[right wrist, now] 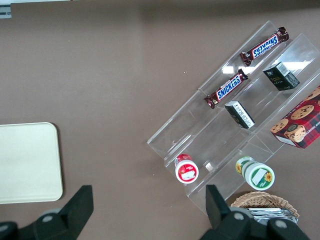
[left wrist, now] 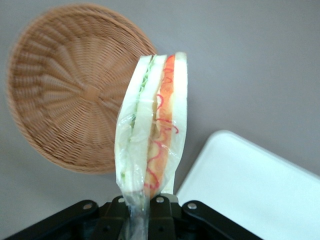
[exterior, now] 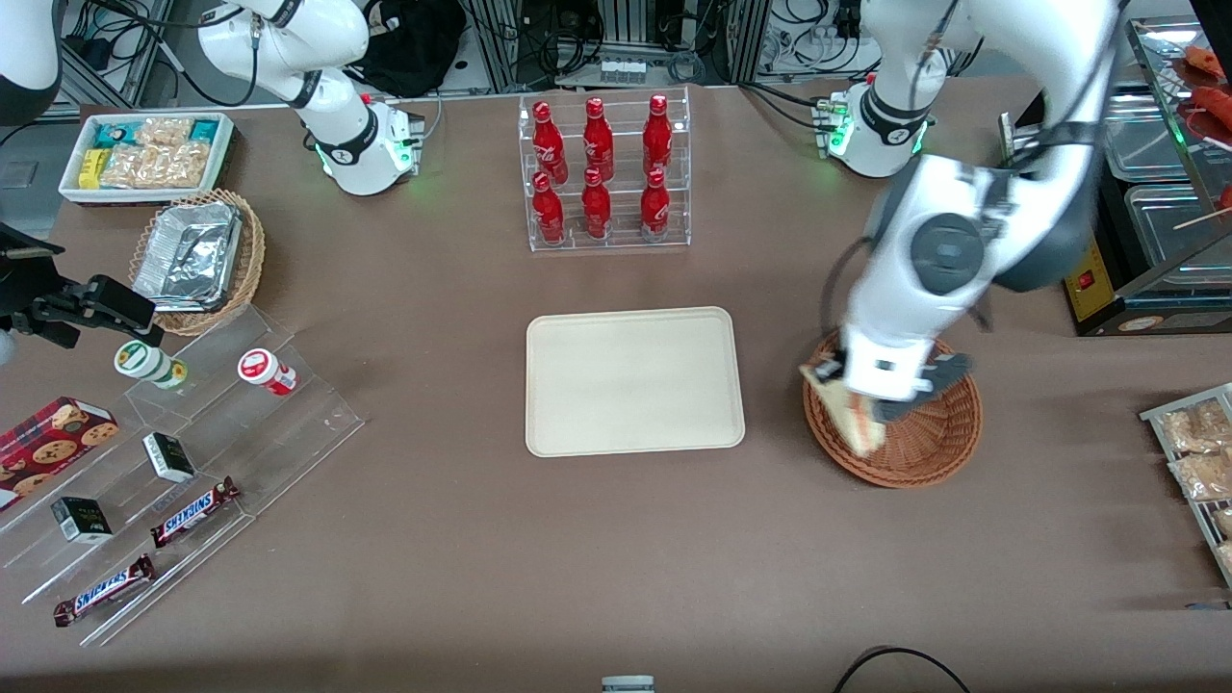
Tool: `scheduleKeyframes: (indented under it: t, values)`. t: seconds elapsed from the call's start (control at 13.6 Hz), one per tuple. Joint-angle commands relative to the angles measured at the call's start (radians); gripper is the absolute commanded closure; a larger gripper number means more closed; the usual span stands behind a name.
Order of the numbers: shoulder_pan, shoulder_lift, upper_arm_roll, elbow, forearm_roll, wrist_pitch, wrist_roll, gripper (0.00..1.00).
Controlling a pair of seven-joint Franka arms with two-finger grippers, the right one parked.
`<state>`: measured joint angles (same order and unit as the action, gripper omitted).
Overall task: Place sandwich from basket to tray
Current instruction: 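Carry the sandwich with the left gripper over the cream tray and lower it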
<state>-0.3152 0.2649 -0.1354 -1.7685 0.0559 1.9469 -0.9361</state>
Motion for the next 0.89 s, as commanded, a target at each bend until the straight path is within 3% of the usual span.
scheduleKeyframes:
  t: [0.0, 0.37, 0.81]
  values:
    - [-0.114, 0.126, 0.010, 0.102, 0.007, -0.013, -0.009, 0.91]
    - [-0.238, 0.330, 0.001, 0.250, -0.004, 0.019, -0.013, 0.90]
    - [-0.337, 0.393, -0.012, 0.254, 0.010, 0.127, 0.000, 0.90]
